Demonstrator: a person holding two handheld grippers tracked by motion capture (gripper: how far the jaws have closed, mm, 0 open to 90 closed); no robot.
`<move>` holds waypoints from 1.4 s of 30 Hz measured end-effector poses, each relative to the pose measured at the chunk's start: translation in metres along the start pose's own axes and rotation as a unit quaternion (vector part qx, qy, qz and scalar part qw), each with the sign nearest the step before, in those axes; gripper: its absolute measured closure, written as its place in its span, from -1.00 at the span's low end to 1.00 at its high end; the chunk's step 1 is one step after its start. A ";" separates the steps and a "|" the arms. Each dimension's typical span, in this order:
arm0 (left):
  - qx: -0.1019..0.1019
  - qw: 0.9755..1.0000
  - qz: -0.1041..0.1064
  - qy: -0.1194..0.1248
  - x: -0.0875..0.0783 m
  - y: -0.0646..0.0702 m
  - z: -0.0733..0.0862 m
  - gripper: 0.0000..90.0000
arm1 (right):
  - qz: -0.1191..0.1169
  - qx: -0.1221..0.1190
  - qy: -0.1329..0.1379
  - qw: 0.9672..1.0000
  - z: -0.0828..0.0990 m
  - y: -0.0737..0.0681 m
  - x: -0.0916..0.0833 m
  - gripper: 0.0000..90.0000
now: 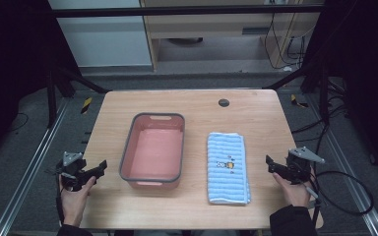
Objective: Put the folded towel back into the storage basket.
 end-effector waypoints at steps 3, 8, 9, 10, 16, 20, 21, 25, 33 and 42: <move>0.004 1.000 0.013 0.007 -0.006 0.004 -0.001 -0.46 | -0.015 0.005 0.008 1.000 -0.003 -0.002 -0.004 -0.58; 0.025 0.999 0.012 0.016 -0.018 0.013 -0.005 -0.40 | -0.027 0.004 0.013 1.000 -0.005 -0.005 -0.007 -0.53; 0.030 0.999 0.013 0.019 -0.020 0.014 -0.006 -0.40 | -0.029 0.003 0.016 0.999 -0.005 -0.006 -0.008 -0.51; 0.032 0.999 0.017 0.023 -0.023 0.016 -0.008 -0.40 | -0.027 -0.002 0.017 0.999 -0.006 -0.006 -0.008 -0.49; 0.035 0.998 0.037 0.033 -0.034 0.026 -0.012 -0.40 | -0.042 -0.005 0.032 0.999 -0.012 -0.009 -0.014 -0.45; 0.032 0.997 0.056 0.048 -0.041 0.031 -0.016 -0.39 | -0.047 -0.005 0.036 0.998 -0.017 -0.008 -0.020 -0.45; 0.033 0.997 0.057 0.049 -0.042 0.032 -0.017 -0.39 | -0.047 -0.008 0.036 0.998 -0.017 -0.008 -0.021 -0.45; 0.042 0.996 0.058 0.053 -0.045 0.039 -0.021 -0.39 | -0.054 -0.012 0.036 0.998 -0.021 -0.007 -0.028 -0.45; 0.062 0.993 0.074 0.063 -0.048 0.063 -0.034 -0.39 | -0.065 -0.015 0.047 0.997 -0.041 -0.010 -0.038 -0.47; 0.093 0.988 0.096 0.077 -0.053 0.101 -0.048 -0.36 | -0.076 -0.035 0.063 0.994 -0.071 -0.028 -0.044 -0.47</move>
Point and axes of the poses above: each handheld gripper's, and its own axes: x roughly forward along the jaws, z roughly out of its underside, y roughly to its right, the point moved 1 cm from there along x, roughly forward along the jaws, and after that the axes turned 11 degrees about -y, right-handed, at the moved point
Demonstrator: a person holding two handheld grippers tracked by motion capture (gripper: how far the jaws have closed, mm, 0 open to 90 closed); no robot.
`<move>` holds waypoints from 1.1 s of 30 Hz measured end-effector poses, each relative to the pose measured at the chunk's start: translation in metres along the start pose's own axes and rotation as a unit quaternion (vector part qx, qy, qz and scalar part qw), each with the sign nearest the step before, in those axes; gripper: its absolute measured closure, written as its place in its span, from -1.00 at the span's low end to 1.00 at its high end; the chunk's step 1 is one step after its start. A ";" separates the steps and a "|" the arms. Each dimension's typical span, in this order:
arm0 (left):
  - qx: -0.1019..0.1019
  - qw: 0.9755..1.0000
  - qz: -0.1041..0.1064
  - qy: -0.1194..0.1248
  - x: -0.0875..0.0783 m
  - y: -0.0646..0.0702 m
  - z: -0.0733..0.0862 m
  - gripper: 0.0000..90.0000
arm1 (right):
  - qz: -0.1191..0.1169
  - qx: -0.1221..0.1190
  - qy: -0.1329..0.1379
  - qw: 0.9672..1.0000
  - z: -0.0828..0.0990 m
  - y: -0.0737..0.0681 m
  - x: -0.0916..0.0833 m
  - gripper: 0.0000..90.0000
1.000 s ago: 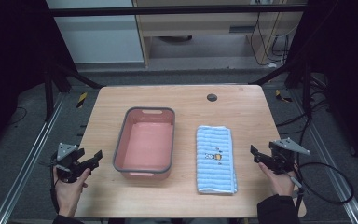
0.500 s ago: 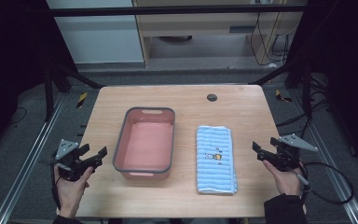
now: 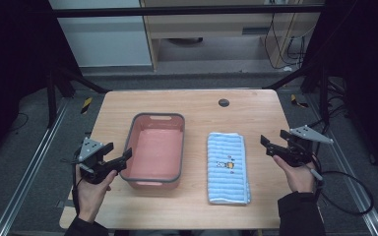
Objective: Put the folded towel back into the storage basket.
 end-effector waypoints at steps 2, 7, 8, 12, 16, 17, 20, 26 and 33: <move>0.005 1.000 0.003 0.000 0.002 0.007 -0.003 -0.35 | 0.000 -0.007 0.000 1.000 -0.005 -0.003 0.001 -0.47; 0.019 1.000 0.015 0.001 0.008 0.026 -0.012 -0.34 | -0.003 -0.014 0.001 1.000 -0.015 -0.010 0.004 -0.43; 0.019 1.000 0.015 0.001 0.008 0.026 -0.012 -0.33 | -0.003 -0.014 0.001 1.000 -0.015 -0.010 0.004 -0.43; 0.029 0.999 0.027 0.000 0.015 0.042 -0.016 -0.32 | -0.005 -0.017 -0.002 1.000 -0.021 -0.013 0.011 -0.42; 0.043 0.998 0.039 -0.003 0.026 0.062 -0.019 -0.32 | -0.006 -0.023 -0.012 1.000 -0.025 -0.018 0.021 -0.42; 0.044 0.998 0.043 -0.004 0.028 0.065 -0.020 -0.31 | -0.008 -0.021 -0.012 1.000 -0.026 -0.018 0.023 -0.42; 0.052 0.997 0.048 -0.010 0.034 0.074 -0.020 -0.31 | -0.008 -0.025 -0.016 1.000 -0.028 -0.018 0.029 -0.43; 0.064 0.996 0.061 -0.019 0.046 0.094 -0.020 -0.30 | -0.006 -0.027 -0.027 0.999 -0.029 -0.017 0.040 -0.42; 0.080 0.993 0.079 -0.032 0.061 0.120 -0.019 -0.30 | -0.003 -0.023 -0.036 0.999 -0.029 -0.013 0.051 -0.42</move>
Point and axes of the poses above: each handheld gripper's, and its own axes: x roughly forward along the jaws, z roughly out of its underside, y roughly to its right, the point moved 1 cm from there along x, roughly forward along the jaws, and after that the axes turned 11 degrees about -y, right-handed, at the moved point
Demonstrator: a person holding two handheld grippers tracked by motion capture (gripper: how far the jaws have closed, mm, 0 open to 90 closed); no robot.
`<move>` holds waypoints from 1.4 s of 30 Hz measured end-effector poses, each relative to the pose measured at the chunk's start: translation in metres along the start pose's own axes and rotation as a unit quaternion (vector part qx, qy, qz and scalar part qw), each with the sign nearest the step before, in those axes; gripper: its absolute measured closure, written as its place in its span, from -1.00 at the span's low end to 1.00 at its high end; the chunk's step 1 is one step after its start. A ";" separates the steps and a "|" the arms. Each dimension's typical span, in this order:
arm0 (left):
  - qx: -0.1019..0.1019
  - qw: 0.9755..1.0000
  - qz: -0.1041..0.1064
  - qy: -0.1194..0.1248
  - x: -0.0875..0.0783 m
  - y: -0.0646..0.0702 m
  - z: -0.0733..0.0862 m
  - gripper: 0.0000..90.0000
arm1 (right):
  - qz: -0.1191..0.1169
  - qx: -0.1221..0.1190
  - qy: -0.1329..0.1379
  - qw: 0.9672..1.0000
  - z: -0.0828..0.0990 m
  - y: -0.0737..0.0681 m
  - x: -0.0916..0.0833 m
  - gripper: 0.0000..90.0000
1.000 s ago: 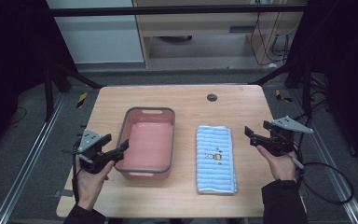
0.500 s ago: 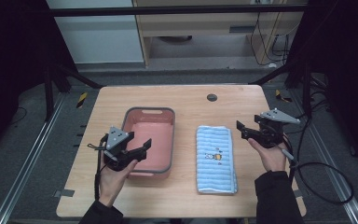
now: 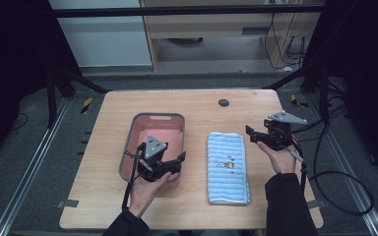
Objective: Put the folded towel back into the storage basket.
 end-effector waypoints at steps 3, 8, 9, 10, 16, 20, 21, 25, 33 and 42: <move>0.002 1.000 0.010 -0.007 0.009 0.010 0.000 -0.30 | 0.001 -0.002 -0.005 1.000 0.000 0.000 0.004 -0.41; 0.005 1.000 0.023 -0.015 0.020 0.023 0.001 -0.30 | 0.003 0.001 -0.005 1.000 0.000 0.002 0.009 -0.38; 0.005 1.000 0.023 -0.015 0.020 0.023 0.001 -0.30 | 0.003 0.001 -0.005 1.000 0.000 0.002 0.009 -0.38; 0.010 0.999 0.026 -0.019 0.023 0.027 0.002 -0.30 | 0.003 0.002 -0.005 1.000 0.001 0.003 0.011 -0.37; 0.018 0.999 0.036 -0.031 0.036 0.041 0.007 -0.30 | 0.008 -0.005 -0.018 1.000 0.007 0.005 0.023 -0.32; 0.025 0.998 0.041 -0.038 0.043 0.050 0.010 -0.29 | 0.005 -0.002 -0.025 1.000 0.011 0.006 0.032 -0.26; 0.024 0.998 0.046 -0.040 0.046 0.053 0.012 -0.29 | 0.004 -0.005 -0.027 1.000 0.012 0.006 0.033 -0.25; 0.023 0.998 0.050 -0.044 0.053 0.060 0.017 -0.27 | 0.000 -0.004 -0.031 0.999 0.017 0.006 0.041 -0.22; 0.029 0.996 0.052 -0.062 0.066 0.067 0.027 -0.25 | -0.002 0.002 -0.039 0.999 0.023 0.009 0.053 -0.17; 0.029 0.994 0.055 -0.087 0.085 0.077 0.044 -0.18 | -0.008 -0.005 -0.053 0.999 0.029 0.005 0.071 -0.13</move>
Point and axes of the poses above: each handheld gripper's, and its own axes: x roughly forward along the jaws, z roughly out of its underside, y roughly to its right, the point moved 1 cm from there along x, roughly forward along the jaws, and after that the axes turned 11 degrees about -y, right-handed, at the moved point
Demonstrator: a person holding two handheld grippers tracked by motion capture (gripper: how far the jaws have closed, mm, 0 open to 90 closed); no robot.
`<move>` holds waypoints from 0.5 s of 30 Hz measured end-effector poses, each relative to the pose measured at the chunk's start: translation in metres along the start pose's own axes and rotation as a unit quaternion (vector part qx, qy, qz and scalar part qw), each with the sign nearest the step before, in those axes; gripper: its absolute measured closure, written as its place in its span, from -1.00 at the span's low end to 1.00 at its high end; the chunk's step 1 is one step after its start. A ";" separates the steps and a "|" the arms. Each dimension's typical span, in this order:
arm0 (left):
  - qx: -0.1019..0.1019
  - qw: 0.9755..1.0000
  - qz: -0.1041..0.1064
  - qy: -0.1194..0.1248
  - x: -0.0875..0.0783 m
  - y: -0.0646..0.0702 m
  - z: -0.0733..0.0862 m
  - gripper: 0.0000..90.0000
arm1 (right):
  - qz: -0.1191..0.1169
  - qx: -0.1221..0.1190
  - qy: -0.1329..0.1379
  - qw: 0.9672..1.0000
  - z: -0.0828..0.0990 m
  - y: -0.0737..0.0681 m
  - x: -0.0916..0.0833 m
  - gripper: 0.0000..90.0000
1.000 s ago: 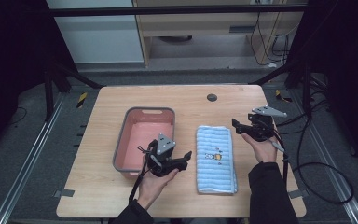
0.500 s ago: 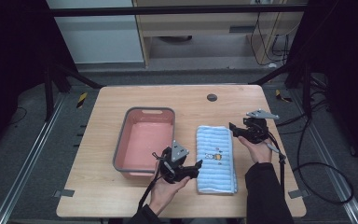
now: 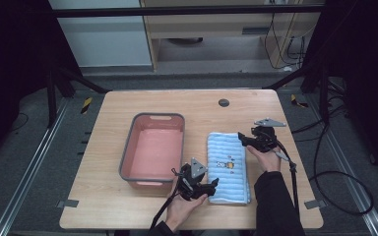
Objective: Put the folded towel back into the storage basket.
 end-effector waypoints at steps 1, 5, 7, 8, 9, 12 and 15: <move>0.000 1.000 0.002 -0.003 0.002 0.000 0.001 -0.18 | 0.000 -0.003 -0.001 1.000 0.000 0.000 0.002 -0.12; 0.001 1.000 0.001 -0.012 0.008 0.002 0.005 -0.16 | -0.002 -0.004 -0.009 1.000 0.002 -0.002 0.009 -0.11; -0.002 1.000 0.006 -0.015 0.011 0.003 0.007 -0.16 | -0.003 -0.003 -0.010 1.000 0.005 -0.003 0.014 -0.09; -0.002 1.000 0.006 -0.015 0.011 0.003 0.007 -0.15 | -0.003 -0.003 -0.010 1.000 0.005 -0.003 0.014 -0.09; 0.000 1.000 0.006 -0.019 0.013 0.004 0.008 -0.15 | -0.004 -0.001 -0.016 1.000 0.009 -0.003 0.019 -0.08; 0.001 1.000 0.008 -0.023 0.016 0.005 0.010 -0.13 | -0.002 0.000 -0.027 1.000 0.012 -0.002 0.023 -0.07; 0.000 1.000 0.009 -0.026 0.019 0.005 0.012 -0.12 | -0.003 0.004 -0.028 1.000 0.013 -0.001 0.024 -0.03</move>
Point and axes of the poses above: each handheld gripper's, and its own axes: x roughly forward along the jaws, z roughly out of its underside, y roughly to its right, the point moved 1 cm from there along x, roughly forward along the jaws, and after that the axes turned 11 degrees about -y, right-handed, at the moved point
